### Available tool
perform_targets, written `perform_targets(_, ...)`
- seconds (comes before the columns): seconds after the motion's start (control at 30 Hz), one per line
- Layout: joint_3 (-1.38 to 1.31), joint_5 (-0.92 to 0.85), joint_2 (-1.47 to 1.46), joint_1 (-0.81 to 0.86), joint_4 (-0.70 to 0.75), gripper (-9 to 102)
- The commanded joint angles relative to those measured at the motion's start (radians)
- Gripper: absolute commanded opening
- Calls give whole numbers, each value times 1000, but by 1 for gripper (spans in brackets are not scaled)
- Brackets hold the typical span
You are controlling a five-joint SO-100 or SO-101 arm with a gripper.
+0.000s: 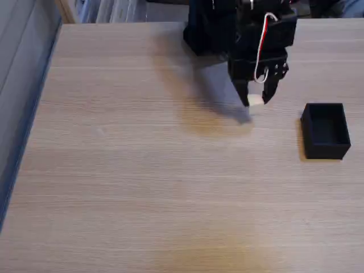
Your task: Pick a white block and place it in the black box.
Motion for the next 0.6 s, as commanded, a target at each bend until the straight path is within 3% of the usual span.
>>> perform_targets(0.0,3,-9,149,-101,34,0)
perform_targets(0.3,-46,31,222,-393,37,0)
perform_targets(0.57,-244,114,-12,-460,3,0)
